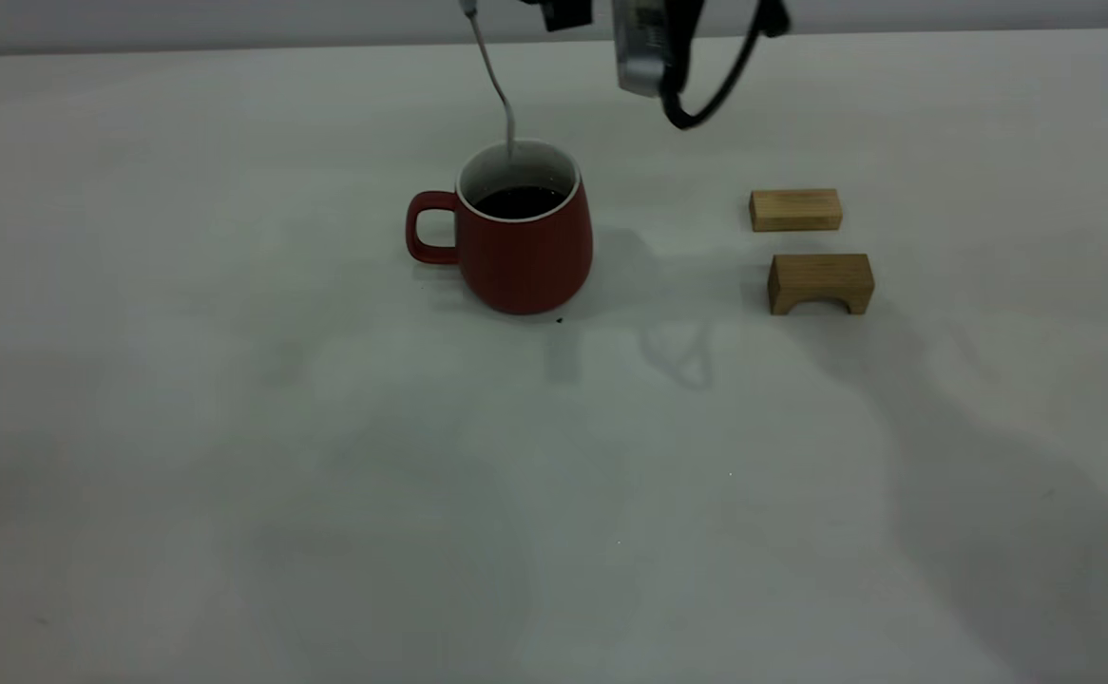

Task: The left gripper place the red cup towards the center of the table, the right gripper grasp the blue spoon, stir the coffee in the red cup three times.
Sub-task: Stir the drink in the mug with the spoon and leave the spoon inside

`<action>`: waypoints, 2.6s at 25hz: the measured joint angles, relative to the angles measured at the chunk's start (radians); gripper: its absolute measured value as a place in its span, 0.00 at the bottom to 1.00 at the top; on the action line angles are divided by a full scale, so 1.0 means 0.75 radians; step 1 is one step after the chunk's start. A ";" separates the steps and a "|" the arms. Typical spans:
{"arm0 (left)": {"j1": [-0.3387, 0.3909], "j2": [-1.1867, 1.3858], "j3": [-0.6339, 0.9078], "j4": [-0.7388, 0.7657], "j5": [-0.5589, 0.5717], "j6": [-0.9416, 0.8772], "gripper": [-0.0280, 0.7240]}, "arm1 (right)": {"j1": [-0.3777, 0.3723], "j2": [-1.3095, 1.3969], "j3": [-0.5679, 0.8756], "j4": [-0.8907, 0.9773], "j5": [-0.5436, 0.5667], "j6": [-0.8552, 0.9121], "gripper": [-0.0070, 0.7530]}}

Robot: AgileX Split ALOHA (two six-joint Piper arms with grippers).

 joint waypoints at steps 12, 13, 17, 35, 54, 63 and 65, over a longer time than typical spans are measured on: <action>0.000 0.000 0.000 0.000 0.000 0.000 0.78 | -0.054 0.250 -0.147 0.002 0.002 0.035 0.17; 0.000 0.000 0.000 0.000 0.000 0.000 0.78 | -0.063 0.261 -0.147 0.000 0.000 0.035 0.17; 0.000 0.000 0.000 0.000 0.000 0.000 0.78 | -0.083 0.284 -0.147 0.001 -0.003 0.035 0.17; 0.000 0.000 0.000 0.000 0.000 0.000 0.78 | -0.089 0.434 -0.389 -0.081 0.001 0.036 0.17; 0.000 0.000 0.000 0.000 0.001 0.000 0.78 | -0.097 0.420 -0.352 -0.029 -0.007 0.019 0.17; 0.000 0.000 0.000 0.000 0.001 0.000 0.78 | -0.027 0.358 -0.208 -0.003 -0.033 0.020 0.17; 0.000 0.000 0.000 0.000 0.001 0.000 0.78 | -0.011 0.395 -0.305 0.000 -0.033 0.020 0.17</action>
